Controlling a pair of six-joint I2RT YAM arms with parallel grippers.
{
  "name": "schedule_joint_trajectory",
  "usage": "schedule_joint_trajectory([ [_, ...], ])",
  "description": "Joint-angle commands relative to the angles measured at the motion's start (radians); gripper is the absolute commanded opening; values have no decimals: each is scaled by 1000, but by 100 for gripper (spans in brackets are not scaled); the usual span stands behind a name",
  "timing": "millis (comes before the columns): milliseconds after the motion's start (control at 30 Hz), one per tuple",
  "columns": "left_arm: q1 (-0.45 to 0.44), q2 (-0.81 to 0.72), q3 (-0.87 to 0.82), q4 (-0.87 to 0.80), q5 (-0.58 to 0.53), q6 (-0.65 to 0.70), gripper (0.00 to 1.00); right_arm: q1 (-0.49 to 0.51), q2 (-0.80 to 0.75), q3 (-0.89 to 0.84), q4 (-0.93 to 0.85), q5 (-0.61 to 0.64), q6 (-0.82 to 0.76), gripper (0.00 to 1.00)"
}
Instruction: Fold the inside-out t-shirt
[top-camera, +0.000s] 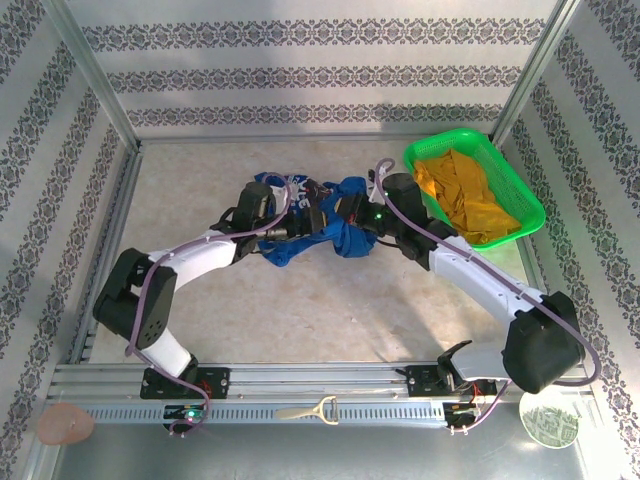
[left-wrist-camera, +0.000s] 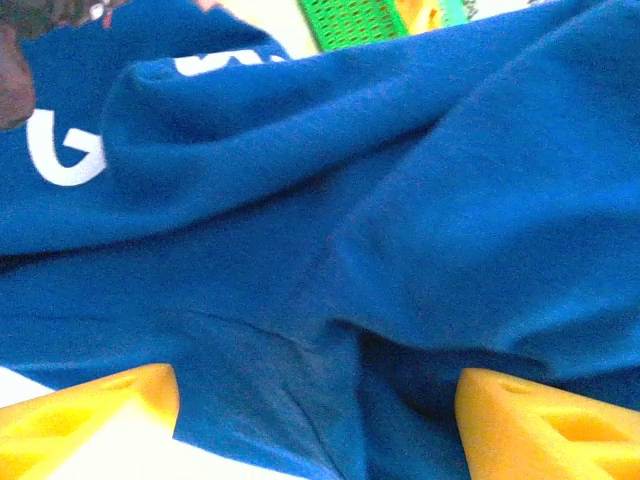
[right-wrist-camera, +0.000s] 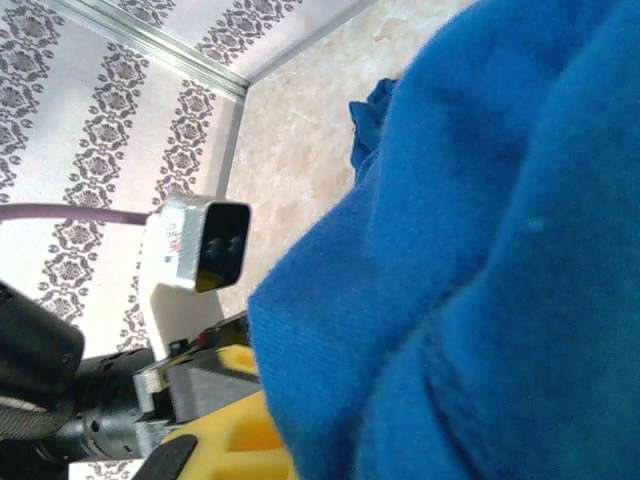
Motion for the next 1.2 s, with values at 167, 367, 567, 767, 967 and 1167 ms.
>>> schedule_joint_trajectory([
  [167,13,7,26,94,9,-30,74,3,-52,-11,-2,16,-3,0],
  [367,12,101,75,107,22,-17,74,-1,-44,-5,0,-12,0,0],
  [567,0,215,158,182,100,-68,76,-1,-48,-30,12,-12,6,0],
  [767,8,258,161,423,166,-231,28,-51,-52,-100,59,-11,14,0],
  [967,80,179,72,736,207,-471,0,-98,-7,-190,119,45,17,0],
  [1167,98,175,52,1024,243,-695,0,-101,119,-161,123,25,-30,54],
])
